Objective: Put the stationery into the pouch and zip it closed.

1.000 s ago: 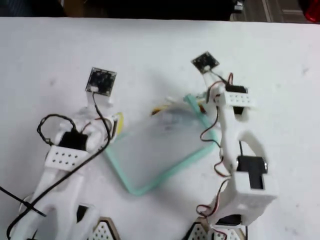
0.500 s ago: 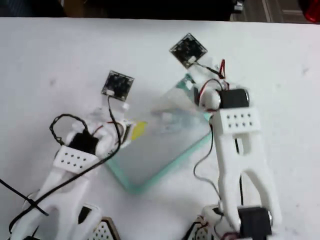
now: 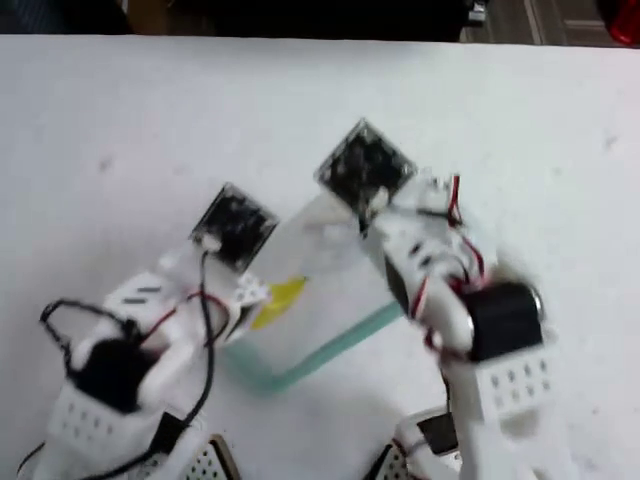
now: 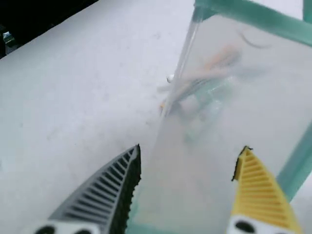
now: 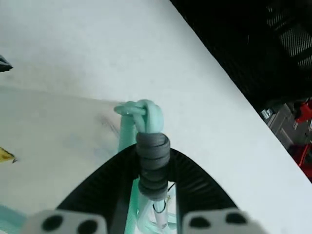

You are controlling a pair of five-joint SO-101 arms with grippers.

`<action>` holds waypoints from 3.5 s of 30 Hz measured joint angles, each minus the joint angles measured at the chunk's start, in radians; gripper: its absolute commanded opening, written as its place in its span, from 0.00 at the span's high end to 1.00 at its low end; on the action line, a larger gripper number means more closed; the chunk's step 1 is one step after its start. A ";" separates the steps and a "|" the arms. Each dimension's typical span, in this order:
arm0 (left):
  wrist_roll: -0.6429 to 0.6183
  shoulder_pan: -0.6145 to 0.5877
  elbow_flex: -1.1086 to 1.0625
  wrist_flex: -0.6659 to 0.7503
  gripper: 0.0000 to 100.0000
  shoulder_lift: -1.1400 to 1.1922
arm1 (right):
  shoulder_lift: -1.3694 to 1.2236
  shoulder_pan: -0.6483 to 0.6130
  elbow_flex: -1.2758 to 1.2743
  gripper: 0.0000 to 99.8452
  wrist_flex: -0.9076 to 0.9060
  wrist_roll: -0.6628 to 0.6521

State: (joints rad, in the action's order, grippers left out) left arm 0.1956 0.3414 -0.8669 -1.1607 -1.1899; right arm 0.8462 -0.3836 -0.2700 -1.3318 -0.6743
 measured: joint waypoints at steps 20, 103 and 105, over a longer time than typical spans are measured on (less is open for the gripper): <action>0.132 0.005 0.002 -0.212 0.63 -0.408 | 0.344 -0.427 0.003 0.98 -0.161 -0.008; -0.196 0.002 -0.422 0.285 0.98 -0.402 | -0.184 -0.321 0.135 0.98 0.261 0.098; -0.192 0.005 -0.420 0.276 0.98 -0.410 | -0.210 -0.279 0.133 0.98 0.270 0.098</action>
State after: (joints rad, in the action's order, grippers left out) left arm 0.0038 0.3460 -1.2873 -0.8846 -1.5996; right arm 0.6360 -0.6628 -0.1366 -1.0618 -0.5762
